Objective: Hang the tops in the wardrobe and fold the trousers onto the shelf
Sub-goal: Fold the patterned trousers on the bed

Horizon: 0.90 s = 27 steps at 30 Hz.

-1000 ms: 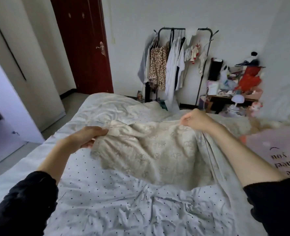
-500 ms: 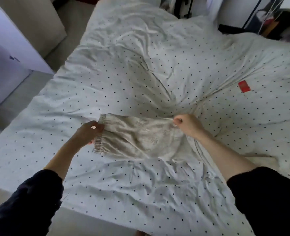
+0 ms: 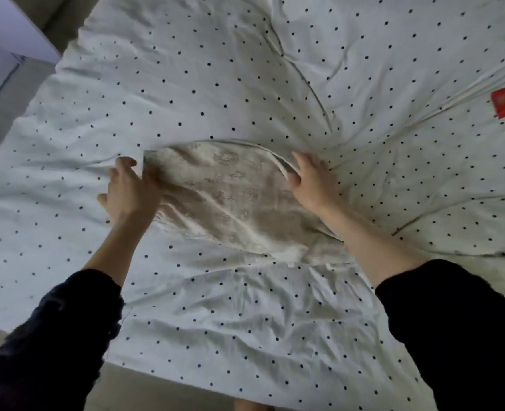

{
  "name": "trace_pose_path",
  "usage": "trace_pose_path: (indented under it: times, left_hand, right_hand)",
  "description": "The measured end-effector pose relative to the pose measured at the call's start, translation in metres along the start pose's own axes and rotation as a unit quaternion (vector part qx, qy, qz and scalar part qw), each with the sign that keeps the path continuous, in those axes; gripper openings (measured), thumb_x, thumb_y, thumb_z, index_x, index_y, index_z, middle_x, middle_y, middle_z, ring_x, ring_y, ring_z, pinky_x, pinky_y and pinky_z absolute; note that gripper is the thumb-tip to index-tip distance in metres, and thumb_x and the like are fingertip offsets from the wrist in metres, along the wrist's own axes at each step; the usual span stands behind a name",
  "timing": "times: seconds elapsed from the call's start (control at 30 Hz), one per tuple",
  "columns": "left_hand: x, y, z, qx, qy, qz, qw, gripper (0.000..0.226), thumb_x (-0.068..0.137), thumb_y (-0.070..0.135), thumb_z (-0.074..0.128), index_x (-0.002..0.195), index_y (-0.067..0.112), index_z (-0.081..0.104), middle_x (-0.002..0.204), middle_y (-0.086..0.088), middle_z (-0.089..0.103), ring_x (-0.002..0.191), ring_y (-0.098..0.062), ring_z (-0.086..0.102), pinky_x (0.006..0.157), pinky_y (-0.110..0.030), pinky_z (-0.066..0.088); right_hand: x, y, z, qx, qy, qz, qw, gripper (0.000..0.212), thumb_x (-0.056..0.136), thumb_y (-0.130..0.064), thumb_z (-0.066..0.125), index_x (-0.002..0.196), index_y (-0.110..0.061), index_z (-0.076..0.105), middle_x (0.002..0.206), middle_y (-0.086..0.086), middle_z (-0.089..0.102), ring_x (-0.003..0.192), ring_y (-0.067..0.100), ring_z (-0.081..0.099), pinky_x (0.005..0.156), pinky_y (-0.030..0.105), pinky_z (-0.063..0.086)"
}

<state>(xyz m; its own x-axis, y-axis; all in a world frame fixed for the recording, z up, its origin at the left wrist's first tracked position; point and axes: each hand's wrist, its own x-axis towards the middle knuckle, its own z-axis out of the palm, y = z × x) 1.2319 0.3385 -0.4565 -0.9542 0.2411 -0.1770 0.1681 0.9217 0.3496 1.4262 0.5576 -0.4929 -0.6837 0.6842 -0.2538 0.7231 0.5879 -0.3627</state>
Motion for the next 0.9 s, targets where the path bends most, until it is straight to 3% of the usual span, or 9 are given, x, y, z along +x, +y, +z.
trace_pose_path:
  times: [0.1,0.2,0.27,0.37,0.47,0.57,0.67,0.8,0.9]
  left_hand:
    - [-0.035,0.013,0.012,0.046,0.119,0.074,0.989,0.036,0.080,0.002,0.050,0.115,0.005,0.046,0.115,-0.022,0.048,0.108,-0.036,0.043,0.088,-0.044,0.028]
    - [-0.074,0.029,0.035,0.083,0.138,0.202,0.966,0.030,0.073,-0.001,0.058,0.101,0.003,0.048,0.100,-0.023,0.051,0.093,-0.037,0.048,0.079,-0.043,0.029]
    - [-0.102,0.044,0.054,0.081,0.109,0.272,0.953,0.034,0.069,-0.003,0.065,0.097,0.005,0.049,0.092,-0.020,0.054,0.084,-0.033,0.050,0.074,-0.041,0.030]
    - [-0.153,0.068,0.092,0.009,-0.038,0.312,0.949,0.032,0.073,-0.007,0.061,0.103,0.005,0.058,0.098,-0.015,0.059,0.085,-0.035,0.057,0.070,-0.041,0.043]
    - [-0.200,0.086,0.132,-0.068,-0.195,0.232,0.951,0.030,0.088,0.001,0.048,0.116,0.008,0.056,0.115,-0.010,0.058,0.095,-0.030,0.060,0.073,-0.040,0.049]
    - [-0.251,0.113,0.178,-0.120,-0.270,0.187,0.937,0.032,0.092,0.004,0.045,0.122,0.009,0.054,0.119,-0.007,0.060,0.102,-0.025,0.060,0.082,-0.032,0.046]
    - [-0.296,0.146,0.220,-0.155,-0.338,0.113,0.921,0.036,0.093,0.007,0.047,0.128,0.009,0.051,0.121,-0.005,0.060,0.103,-0.020,0.060,0.080,-0.020,0.041]
    - [-0.328,0.183,0.255,-0.357,-0.415,-0.157,0.822,0.040,0.091,0.011,0.058,0.129,0.008,0.046,0.115,-0.006,0.060,0.100,-0.022,0.058,0.083,-0.033,0.052]
    - [-0.336,0.211,0.269,-0.445,-0.384,-0.254,0.768,0.024,0.089,0.010,0.062,0.111,0.006,0.054,0.104,-0.009,0.062,0.093,-0.020,0.060,0.077,-0.028,0.052]
  right_hand:
    - [-0.040,0.025,0.022,0.011,0.023,0.003,1.000,0.053,0.091,-0.017,0.053,0.142,-0.013,0.036,0.142,0.011,0.042,0.128,0.036,0.040,0.100,0.052,0.038]
    - [-0.077,0.054,0.031,0.008,0.038,0.042,0.998,0.059,0.088,-0.013,0.059,0.142,-0.012,0.037,0.147,0.013,0.038,0.133,0.035,0.037,0.103,0.055,0.035]
    - [-0.102,0.075,0.031,-0.010,0.043,0.065,0.997,0.065,0.085,-0.013,0.063,0.143,-0.012,0.035,0.147,0.012,0.038,0.134,0.033,0.037,0.106,0.054,0.033]
    - [-0.138,0.121,0.033,-0.074,0.046,0.096,0.992,0.077,0.073,-0.016,0.076,0.141,-0.010,0.039,0.142,0.015,0.045,0.130,0.034,0.043,0.102,0.057,0.035]
    - [-0.172,0.173,0.034,-0.107,-0.006,0.154,0.982,0.086,0.069,-0.024,0.082,0.141,-0.006,0.039,0.143,0.017,0.044,0.131,0.035,0.043,0.100,0.059,0.035]
    - [-0.200,0.236,0.025,-0.134,-0.025,0.198,0.971,0.088,0.070,-0.031,0.080,0.143,-0.006,0.035,0.145,0.015,0.040,0.134,0.034,0.038,0.102,0.060,0.031]
    - [-0.219,0.296,0.019,-0.167,-0.056,0.201,0.964,0.096,0.070,-0.040,0.078,0.145,-0.007,0.030,0.149,0.013,0.035,0.137,0.032,0.033,0.104,0.060,0.029]
    - [-0.226,0.335,0.027,-0.187,-0.080,0.134,0.970,0.107,0.052,-0.047,0.086,0.140,-0.005,0.041,0.143,0.017,0.043,0.128,0.036,0.045,0.094,0.065,0.039]
    - [-0.229,0.354,0.032,-0.197,-0.083,0.107,0.971,0.105,0.048,-0.041,0.089,0.137,-0.007,0.044,0.140,0.017,0.046,0.126,0.035,0.047,0.095,0.063,0.036]
